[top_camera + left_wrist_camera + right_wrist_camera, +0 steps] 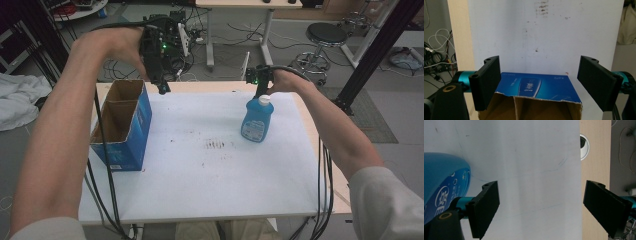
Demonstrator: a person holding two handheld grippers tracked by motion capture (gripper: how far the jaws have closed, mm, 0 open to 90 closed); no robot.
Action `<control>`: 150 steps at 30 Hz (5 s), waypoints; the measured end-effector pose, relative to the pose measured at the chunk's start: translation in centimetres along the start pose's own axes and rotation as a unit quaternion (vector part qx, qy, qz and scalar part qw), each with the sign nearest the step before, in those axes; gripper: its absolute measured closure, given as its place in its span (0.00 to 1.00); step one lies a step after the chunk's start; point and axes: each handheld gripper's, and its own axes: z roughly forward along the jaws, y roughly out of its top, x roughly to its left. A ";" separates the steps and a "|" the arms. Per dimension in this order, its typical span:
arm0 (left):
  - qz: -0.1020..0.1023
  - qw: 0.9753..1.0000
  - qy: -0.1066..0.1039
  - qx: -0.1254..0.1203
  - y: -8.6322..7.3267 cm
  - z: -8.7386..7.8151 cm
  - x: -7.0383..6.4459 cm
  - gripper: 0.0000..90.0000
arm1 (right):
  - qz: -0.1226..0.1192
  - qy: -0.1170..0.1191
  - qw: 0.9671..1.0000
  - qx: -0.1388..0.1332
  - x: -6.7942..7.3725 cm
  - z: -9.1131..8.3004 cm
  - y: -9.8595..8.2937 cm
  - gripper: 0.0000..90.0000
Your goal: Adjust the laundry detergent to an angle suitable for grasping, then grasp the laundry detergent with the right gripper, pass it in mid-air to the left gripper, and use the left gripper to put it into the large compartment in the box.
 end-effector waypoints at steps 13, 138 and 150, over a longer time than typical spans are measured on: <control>0.011 1.000 0.003 0.007 1.0 1.0 -0.8 0.21 | 0.004 -0.008 1.000 0.003 0.1 -0.6 -0.1 0.14; 0.009 1.000 -0.027 0.000 0.0 4.6 -0.8 0.21 | 0.244 0.005 0.937 -0.250 13.1 -0.8 -7.5 0.14; 0.008 1.000 -0.027 -0.002 -0.3 4.7 -0.9 0.21 | 0.250 -0.002 0.928 -0.276 13.4 -0.4 -7.6 0.20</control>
